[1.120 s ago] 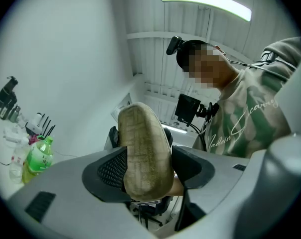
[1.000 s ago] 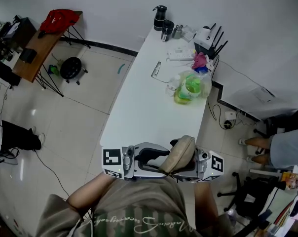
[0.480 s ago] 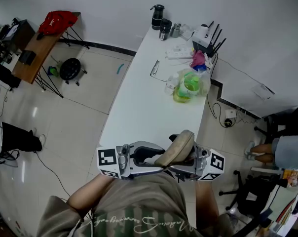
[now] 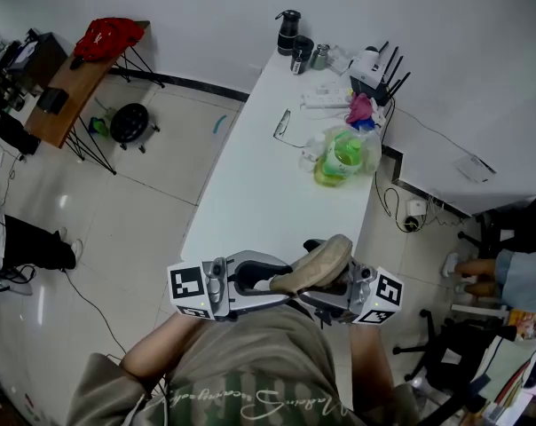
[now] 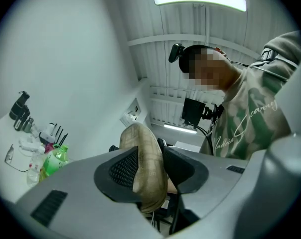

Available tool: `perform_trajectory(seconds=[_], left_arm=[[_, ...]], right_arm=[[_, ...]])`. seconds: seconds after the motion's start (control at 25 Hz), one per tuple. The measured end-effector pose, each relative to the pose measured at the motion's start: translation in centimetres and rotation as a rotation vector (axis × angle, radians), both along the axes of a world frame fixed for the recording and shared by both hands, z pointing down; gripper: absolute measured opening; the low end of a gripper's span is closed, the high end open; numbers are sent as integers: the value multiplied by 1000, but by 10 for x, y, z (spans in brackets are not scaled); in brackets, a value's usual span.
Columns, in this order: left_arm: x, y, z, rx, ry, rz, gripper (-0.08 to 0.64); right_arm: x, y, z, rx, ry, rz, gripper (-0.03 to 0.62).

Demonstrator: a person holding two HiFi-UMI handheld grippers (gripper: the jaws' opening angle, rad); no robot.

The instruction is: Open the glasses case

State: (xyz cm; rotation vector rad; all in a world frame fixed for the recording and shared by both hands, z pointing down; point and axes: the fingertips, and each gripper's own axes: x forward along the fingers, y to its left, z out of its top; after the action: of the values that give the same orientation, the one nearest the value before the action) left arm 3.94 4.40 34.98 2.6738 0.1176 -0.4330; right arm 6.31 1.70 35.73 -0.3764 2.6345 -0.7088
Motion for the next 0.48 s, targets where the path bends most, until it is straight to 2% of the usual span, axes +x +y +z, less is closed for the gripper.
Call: perform_trajectory(seconds=[0.16, 0.32, 0.4, 0.48], left_arm=[[2, 13, -6, 42, 2, 66, 172], [1, 16, -12, 31, 47, 63, 175], [3, 15, -10, 12, 45, 55, 239], [3, 17, -9, -2, 37, 72, 260]], right_arm=[[-2, 13, -13, 75, -17, -43, 376], [-2, 20, -23, 128, -54, -54, 376], [-2, 23, -27, 151, -70, -57, 376], [-5, 27, -32, 172, -81, -72, 376]])
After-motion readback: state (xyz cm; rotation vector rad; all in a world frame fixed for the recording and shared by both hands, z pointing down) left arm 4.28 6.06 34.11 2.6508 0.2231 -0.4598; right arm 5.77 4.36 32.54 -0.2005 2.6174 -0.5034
